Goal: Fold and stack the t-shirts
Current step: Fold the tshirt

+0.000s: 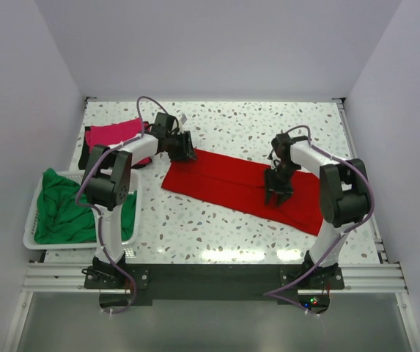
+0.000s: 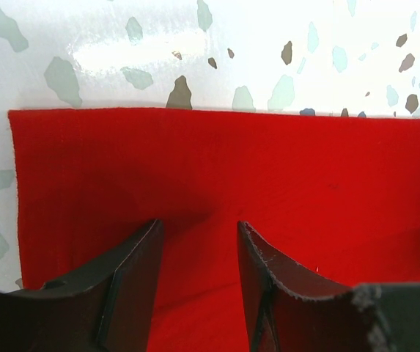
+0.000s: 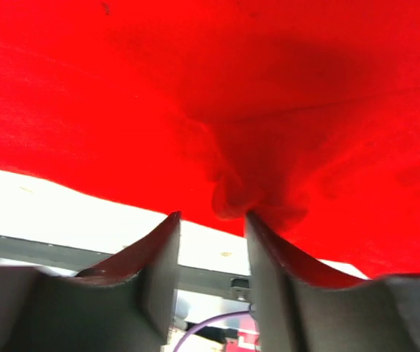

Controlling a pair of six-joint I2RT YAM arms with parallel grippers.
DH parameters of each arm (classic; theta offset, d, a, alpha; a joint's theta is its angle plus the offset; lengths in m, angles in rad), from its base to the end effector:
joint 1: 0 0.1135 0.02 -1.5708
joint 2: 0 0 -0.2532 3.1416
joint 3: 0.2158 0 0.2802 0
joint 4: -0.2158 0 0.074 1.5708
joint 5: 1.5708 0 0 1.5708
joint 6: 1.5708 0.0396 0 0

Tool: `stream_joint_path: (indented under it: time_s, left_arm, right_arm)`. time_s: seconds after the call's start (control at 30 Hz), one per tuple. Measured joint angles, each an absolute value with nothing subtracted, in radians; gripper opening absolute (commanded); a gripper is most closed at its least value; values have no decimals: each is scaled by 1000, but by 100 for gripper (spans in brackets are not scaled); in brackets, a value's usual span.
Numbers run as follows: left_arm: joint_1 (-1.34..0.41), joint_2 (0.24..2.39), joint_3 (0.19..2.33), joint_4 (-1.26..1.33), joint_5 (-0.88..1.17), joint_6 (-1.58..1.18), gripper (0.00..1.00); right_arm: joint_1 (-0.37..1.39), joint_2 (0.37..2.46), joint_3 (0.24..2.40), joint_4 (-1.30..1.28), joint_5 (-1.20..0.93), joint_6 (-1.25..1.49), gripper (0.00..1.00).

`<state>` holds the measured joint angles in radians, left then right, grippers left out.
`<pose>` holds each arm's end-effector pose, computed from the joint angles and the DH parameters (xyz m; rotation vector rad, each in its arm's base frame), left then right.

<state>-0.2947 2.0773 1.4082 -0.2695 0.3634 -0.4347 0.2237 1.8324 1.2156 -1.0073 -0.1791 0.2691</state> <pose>0.4364 -0.1472 0.1226 -0.0258 2.5840 -0.7437 0.3275 0.0817 0.1359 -0.0762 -3.0357 -0.2447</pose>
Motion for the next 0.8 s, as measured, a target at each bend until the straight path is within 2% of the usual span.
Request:
stream_joint_path:
  time_s: [0.03, 0.13, 0.43, 0.6, 0.8]
  left_arm:
    - [-295, 2077, 1408, -270, 363, -435, 50]
    - [-295, 2077, 1408, -270, 363, -434, 50]
    - [-295, 2051, 1408, -280, 356, -427, 51]
    - [-302, 2049, 1408, -276, 373, -427, 51]
    - [-305, 2059, 1408, -271, 391, -427, 50]
  right_arm:
    - [224, 1833, 1216, -1006, -182, 270, 53]
    - [224, 1830, 1216, -1005, -183, 279, 59]
    - [150, 1652, 1215, -997, -112, 347, 68]
    - [70, 1556, 1195, -967, -51, 387, 68]
    - [11, 1639, 1150, -925, 28, 430, 68]
